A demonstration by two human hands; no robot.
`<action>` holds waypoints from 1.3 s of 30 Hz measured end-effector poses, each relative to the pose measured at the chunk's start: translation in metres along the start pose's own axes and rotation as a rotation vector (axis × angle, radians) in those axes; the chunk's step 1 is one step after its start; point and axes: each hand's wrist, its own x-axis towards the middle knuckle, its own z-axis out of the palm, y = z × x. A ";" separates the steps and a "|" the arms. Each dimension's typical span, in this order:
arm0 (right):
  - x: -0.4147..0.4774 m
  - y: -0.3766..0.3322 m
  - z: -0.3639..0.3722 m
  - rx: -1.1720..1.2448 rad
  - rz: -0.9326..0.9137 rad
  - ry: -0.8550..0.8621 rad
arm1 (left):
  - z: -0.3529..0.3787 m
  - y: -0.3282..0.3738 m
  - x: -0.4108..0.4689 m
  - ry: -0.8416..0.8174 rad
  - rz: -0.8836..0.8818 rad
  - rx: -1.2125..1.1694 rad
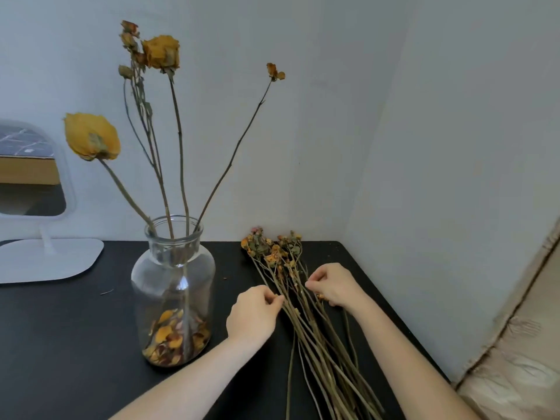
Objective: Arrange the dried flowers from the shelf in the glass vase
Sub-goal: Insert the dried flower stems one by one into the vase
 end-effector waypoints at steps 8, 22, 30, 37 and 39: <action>0.012 0.011 0.011 -0.125 0.026 -0.062 | 0.023 0.007 0.028 -0.025 -0.206 -0.034; 0.015 0.005 0.001 0.054 0.036 -0.032 | 0.015 0.015 0.034 0.055 -0.222 -0.332; 0.011 0.000 -0.011 0.257 0.019 0.049 | 0.000 0.021 0.032 0.061 -0.139 -0.315; 0.013 -0.006 -0.012 0.259 -0.007 0.150 | -0.004 0.019 0.032 0.067 -0.151 -0.337; 0.013 -0.005 -0.012 0.201 -0.006 0.158 | -0.003 0.017 0.032 0.070 -0.175 -0.356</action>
